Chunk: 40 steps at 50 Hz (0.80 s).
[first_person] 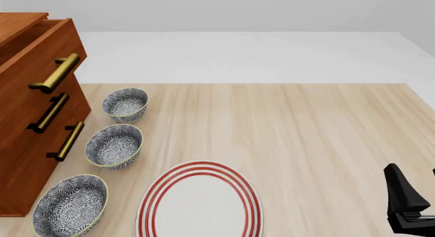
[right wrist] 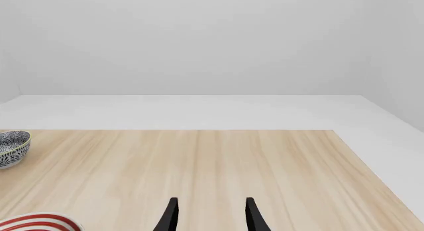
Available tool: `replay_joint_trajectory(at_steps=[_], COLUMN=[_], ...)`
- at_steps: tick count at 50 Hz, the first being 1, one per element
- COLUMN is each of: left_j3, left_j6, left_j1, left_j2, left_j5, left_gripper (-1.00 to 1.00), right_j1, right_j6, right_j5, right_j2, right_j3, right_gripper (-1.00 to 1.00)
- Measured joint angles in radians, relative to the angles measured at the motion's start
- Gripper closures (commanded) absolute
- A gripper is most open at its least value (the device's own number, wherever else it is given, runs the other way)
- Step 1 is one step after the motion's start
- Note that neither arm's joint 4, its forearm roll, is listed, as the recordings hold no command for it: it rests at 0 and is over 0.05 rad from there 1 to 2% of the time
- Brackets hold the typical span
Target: Open the top drawer of the cabinet.
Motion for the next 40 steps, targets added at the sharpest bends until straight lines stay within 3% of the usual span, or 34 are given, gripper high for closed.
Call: replay_joint_trajectory(at_steps=[40], left_j3=[-0.002], left_j6=[-0.036], left_j1=[0.015], left_j2=[0.096], left_j5=[-0.002], left_gripper=[-1.0], right_j1=[0.0], right_j6=[0.0], right_j5=[0.0], right_j2=[0.0], right_j3=[0.0], right_gripper=[-1.0])
